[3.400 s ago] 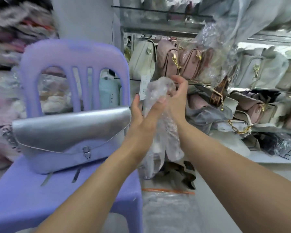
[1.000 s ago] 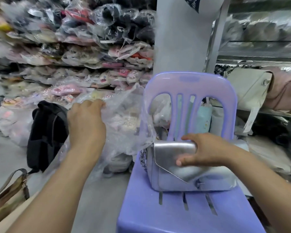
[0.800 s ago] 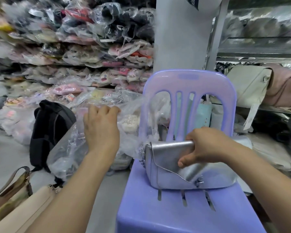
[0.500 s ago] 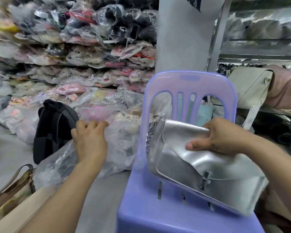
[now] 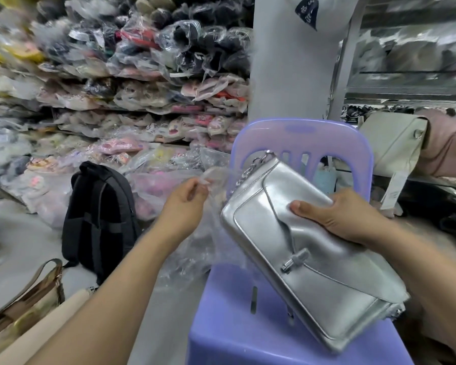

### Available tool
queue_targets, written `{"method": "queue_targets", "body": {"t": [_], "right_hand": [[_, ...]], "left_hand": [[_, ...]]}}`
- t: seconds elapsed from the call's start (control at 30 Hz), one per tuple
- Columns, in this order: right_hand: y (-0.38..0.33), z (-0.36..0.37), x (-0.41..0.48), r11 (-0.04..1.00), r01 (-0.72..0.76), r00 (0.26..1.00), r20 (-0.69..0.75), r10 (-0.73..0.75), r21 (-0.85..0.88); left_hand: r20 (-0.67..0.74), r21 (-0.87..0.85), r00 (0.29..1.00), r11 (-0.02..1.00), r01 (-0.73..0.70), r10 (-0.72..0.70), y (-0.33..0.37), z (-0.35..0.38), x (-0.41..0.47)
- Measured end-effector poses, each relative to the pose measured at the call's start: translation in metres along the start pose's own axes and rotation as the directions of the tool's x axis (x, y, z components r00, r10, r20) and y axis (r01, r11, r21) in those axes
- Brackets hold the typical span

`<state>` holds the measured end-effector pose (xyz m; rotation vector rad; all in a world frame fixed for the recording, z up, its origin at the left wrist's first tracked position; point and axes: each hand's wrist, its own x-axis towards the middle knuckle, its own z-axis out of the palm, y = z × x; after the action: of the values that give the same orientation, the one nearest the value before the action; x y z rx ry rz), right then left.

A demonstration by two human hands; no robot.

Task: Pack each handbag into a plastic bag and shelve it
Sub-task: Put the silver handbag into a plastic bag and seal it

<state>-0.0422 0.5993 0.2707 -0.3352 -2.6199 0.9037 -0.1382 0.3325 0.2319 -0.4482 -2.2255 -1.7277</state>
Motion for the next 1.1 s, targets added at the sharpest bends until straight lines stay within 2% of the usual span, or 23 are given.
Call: {"method": "queue_targets", "body": {"t": [0.17, 0.37, 0.47, 0.57, 0.63, 0.7, 0.8, 0.97, 1.1], "right_hand": [[-0.008, 0.005, 0.0, 0.999, 0.035, 0.999, 0.023, -0.034, -0.018], [-0.012, 0.012, 0.0, 0.988, 0.131, 0.99, 0.065, -0.126, -0.078], [-0.016, 0.013, -0.003, 0.975, 0.178, 0.981, 0.095, -0.166, -0.136], [-0.016, 0.021, -0.002, 0.958, 0.23, 0.968, 0.145, -0.206, -0.17], [-0.015, 0.025, 0.0, 0.957, 0.239, 0.966, 0.142, -0.217, -0.165], [-0.015, 0.026, 0.003, 0.969, 0.216, 0.973, 0.109, -0.203, -0.117], [-0.013, 0.025, 0.006, 0.985, 0.168, 0.986, -0.012, -0.169, -0.036], [-0.012, 0.028, 0.013, 0.958, 0.029, 0.994, -0.109, 0.002, 0.285], [-0.013, 0.035, 0.015, 0.928, 0.057, 0.99, -0.141, -0.004, 0.369]], "left_hand": [[0.022, -0.079, 0.994, 0.991, -0.108, 0.11, 0.032, 0.012, -0.009], [-0.047, -0.144, 0.978, 0.967, -0.209, 0.205, 0.06, 0.022, -0.015], [0.059, -0.199, 0.958, 0.944, -0.264, 0.28, 0.064, 0.021, -0.017], [0.215, -0.162, 0.922, 0.942, -0.293, 0.323, 0.063, 0.018, -0.016], [0.27, -0.165, 0.903, 0.94, -0.298, 0.333, 0.064, 0.019, -0.018], [0.254, -0.156, 0.9, 0.934, -0.323, 0.354, 0.064, 0.021, -0.019], [0.187, -0.088, 0.902, 0.921, -0.38, 0.39, 0.058, 0.02, -0.016], [0.1, -0.053, 0.918, 0.923, -0.381, 0.385, 0.052, 0.02, -0.014], [0.068, 0.192, 0.91, 0.889, -0.415, 0.41, 0.05, 0.025, -0.011]]}}
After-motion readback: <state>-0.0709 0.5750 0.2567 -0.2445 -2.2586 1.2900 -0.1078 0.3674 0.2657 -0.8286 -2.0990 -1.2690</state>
